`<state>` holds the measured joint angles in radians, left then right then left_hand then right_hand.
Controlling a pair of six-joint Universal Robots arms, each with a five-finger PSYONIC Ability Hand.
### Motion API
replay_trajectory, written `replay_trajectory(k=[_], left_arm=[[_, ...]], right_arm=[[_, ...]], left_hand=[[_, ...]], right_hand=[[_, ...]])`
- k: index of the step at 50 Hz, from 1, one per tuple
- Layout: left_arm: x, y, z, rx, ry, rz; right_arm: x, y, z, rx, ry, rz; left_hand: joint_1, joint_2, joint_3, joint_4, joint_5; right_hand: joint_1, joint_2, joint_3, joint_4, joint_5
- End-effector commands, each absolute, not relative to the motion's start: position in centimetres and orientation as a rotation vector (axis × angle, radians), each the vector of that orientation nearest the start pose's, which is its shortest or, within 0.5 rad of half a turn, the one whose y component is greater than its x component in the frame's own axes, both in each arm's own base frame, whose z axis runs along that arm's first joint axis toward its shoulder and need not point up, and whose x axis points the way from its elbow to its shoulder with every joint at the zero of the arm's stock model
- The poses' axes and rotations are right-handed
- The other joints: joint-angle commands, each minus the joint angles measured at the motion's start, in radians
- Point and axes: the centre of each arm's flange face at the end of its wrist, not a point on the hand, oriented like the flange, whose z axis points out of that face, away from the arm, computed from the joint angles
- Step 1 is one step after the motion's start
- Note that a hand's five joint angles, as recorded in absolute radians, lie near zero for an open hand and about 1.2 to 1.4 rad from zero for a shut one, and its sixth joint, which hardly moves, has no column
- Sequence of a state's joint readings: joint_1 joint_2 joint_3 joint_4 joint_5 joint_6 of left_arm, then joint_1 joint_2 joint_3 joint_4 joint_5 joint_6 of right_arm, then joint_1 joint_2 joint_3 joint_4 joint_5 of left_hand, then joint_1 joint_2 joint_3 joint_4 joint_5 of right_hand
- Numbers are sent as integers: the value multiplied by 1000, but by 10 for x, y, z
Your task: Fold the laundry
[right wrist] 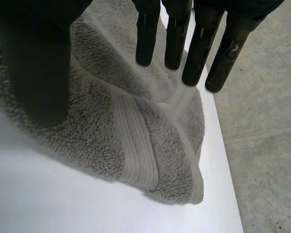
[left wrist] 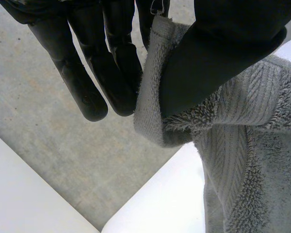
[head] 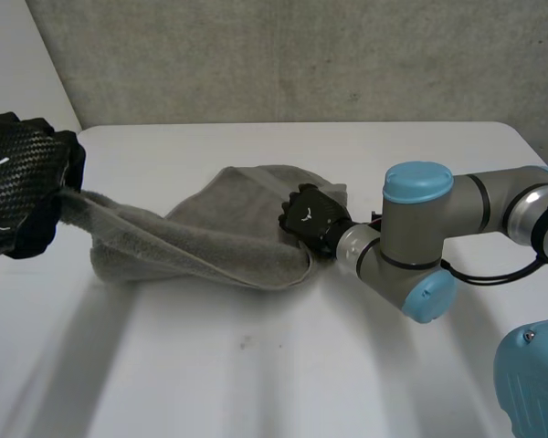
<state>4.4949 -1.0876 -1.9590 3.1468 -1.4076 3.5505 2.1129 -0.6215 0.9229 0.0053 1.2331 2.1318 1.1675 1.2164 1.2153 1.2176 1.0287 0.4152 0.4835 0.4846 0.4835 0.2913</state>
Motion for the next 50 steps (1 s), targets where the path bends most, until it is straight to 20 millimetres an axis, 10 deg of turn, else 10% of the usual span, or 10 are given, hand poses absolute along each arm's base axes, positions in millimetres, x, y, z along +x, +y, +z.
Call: replay_trajectory(k=[1, 25, 41, 50], left_arm=[[-185, -164, 319, 806, 1891, -2327], [-178, -182, 341, 729, 1808, -2355], [-177, -183, 358, 683, 1760, -2413], [-170, -195, 361, 607, 1763, -2436]], right_arm=[[372, -303, 119, -1990, 1588, -1830], [365, -279, 137, -1938, 1596, -1745], [381, -279, 138, -1632, 1661, -1754], [369, -300, 203, -1229, 1762, -1943]], left_hand=[[229, 180, 181, 179, 193], [229, 180, 181, 179, 193], [229, 180, 181, 179, 193], [229, 180, 181, 179, 193]], right_hand=[[401, 332, 331, 332, 350], [19, -49, -50, -49, -31], [981, 913, 912, 913, 930], [981, 913, 912, 913, 930]])
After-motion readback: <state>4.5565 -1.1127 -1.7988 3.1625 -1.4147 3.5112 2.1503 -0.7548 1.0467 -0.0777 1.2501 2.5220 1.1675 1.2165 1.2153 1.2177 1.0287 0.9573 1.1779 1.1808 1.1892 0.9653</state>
